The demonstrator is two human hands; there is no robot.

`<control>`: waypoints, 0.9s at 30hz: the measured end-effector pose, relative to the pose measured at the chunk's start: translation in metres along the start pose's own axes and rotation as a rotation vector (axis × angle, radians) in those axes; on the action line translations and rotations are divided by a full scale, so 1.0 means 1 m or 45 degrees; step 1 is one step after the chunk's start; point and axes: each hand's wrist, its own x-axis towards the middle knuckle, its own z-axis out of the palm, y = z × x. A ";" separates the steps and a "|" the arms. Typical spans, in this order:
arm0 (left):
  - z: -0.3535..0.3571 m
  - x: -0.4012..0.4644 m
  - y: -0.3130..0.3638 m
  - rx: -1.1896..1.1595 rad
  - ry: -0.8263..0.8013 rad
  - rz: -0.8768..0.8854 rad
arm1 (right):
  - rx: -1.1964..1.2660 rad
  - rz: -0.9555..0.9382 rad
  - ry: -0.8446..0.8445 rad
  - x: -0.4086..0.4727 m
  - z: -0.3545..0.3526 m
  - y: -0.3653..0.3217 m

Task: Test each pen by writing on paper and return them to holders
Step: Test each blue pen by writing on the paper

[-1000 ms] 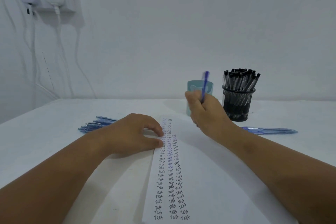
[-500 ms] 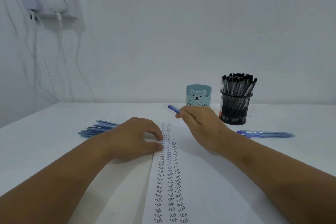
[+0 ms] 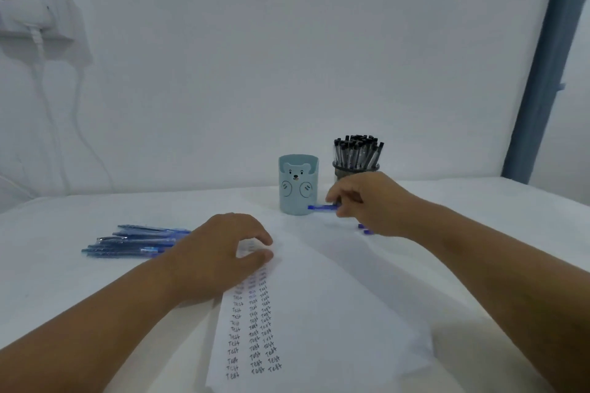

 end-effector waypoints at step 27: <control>-0.005 0.002 0.002 -0.190 0.010 -0.061 | -0.279 -0.147 -0.108 -0.012 0.004 0.012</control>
